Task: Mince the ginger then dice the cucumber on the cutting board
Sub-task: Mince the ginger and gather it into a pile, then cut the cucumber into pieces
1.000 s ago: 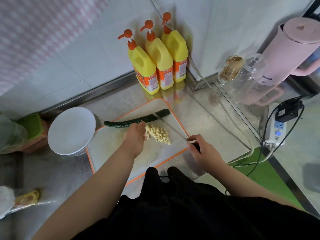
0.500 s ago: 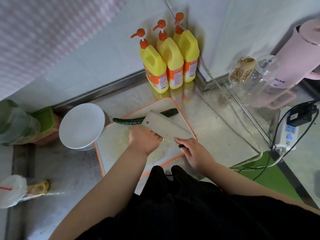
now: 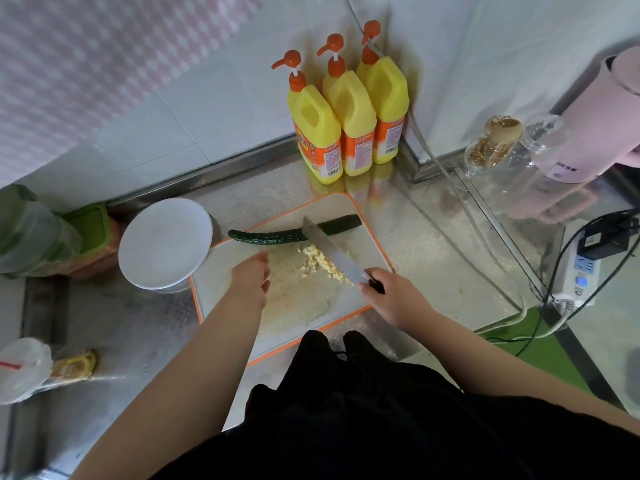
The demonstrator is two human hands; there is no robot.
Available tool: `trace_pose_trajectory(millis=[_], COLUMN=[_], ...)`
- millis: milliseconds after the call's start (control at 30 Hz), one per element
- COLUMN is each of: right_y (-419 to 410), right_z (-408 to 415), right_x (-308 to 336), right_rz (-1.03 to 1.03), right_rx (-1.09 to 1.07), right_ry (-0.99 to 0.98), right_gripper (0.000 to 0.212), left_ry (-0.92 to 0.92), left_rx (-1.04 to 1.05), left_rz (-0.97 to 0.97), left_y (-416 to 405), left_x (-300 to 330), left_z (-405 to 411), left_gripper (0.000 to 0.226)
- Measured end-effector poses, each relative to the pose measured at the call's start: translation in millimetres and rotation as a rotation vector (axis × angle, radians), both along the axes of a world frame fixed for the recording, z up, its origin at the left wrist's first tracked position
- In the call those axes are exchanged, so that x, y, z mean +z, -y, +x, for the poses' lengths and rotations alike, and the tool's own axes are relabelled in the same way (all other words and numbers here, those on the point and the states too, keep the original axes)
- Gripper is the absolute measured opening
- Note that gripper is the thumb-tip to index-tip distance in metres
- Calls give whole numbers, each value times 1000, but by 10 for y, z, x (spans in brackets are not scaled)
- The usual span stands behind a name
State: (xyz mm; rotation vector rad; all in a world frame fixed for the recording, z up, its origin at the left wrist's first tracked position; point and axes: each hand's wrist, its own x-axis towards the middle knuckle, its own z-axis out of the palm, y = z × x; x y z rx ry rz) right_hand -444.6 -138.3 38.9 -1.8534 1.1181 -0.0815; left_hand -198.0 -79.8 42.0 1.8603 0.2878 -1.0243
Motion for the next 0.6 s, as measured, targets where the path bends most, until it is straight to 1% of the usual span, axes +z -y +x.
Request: trace_pose_trajectory(millis=[33, 100, 167, 233, 333, 400, 467, 533, 600], right_y=[-7, -47, -83, -92, -39, 5, 26, 3, -51], right_z=[50, 154, 244, 310, 385, 399, 397, 405, 438], right_x=[-12, -81, -151, -212, -269, -273, -259, -245, -239], right_rz=[12, 51, 73, 67, 89, 100, 91, 81, 90], right_rx=[66, 176, 256, 288, 219, 113, 51, 63, 114], right_ry=[-21, -58, -88, -123, -144, -158, -173, -174, -173], right_gripper=[15, 26, 27, 32, 34, 36, 35, 34, 33], left_ry=[29, 108, 222, 329, 480, 553, 619, 711, 852], left_rx=[29, 9, -78, -170, -336, -441, -544, -726, -1074], left_rz=[2, -13, -1, 13, 37, 42, 74, 140, 296], left_y=[-2, 10, 51, 121, 229, 279, 322, 352, 375], left_x=[4, 8, -14, -13, -17, -54, -92, -144, -224], left_z=[25, 78, 144, 192, 272, 312, 357, 417, 495], left_gripper=[40, 37, 37, 36, 35, 39, 45, 53, 60])
